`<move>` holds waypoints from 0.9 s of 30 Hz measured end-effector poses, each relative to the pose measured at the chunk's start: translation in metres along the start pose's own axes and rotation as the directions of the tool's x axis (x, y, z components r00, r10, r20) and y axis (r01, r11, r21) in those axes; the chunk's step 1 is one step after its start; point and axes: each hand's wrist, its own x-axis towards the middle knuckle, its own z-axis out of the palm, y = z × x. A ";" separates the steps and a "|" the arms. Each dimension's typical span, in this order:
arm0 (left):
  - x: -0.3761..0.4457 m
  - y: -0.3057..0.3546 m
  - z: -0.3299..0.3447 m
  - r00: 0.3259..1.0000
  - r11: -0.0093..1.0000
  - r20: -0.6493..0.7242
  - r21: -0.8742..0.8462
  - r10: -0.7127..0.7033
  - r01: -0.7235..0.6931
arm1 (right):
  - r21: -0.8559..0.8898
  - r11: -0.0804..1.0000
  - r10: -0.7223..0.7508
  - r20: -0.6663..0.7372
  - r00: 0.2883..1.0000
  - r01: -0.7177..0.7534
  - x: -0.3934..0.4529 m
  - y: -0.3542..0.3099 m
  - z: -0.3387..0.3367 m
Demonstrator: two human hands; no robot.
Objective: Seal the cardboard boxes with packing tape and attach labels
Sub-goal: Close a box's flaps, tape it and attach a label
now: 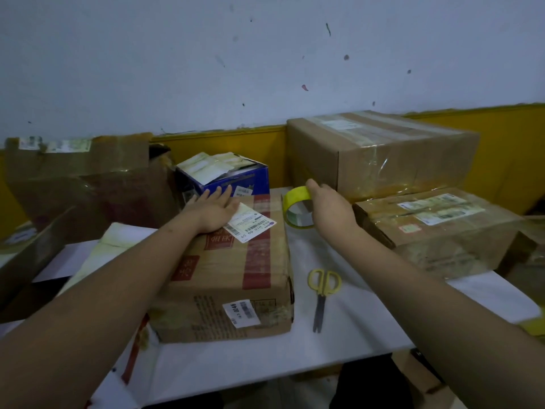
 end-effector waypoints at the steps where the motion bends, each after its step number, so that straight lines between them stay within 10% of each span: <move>1: 0.000 0.000 0.000 1.000 1.000 0.000 -0.002 -0.002 0.002 | 0.009 1.000 0.012 0.005 1.000 -0.012 -0.001 0.001 0.003; 10: 0.012 0.009 -0.009 0.987 0.999 0.154 0.013 -0.036 0.035 | 0.446 0.827 0.302 0.159 0.940 -0.341 -0.014 -0.001 0.025; 19: 0.008 0.088 -0.006 0.999 0.998 0.015 -0.053 0.028 -0.027 | 0.637 0.035 0.330 0.720 0.611 -0.770 -0.036 -0.032 0.038; 27: 0.019 0.084 -0.008 1.000 0.987 0.020 -0.163 0.007 -0.004 | 0.514 0.132 0.294 0.796 0.529 -0.848 -0.022 -0.026 0.042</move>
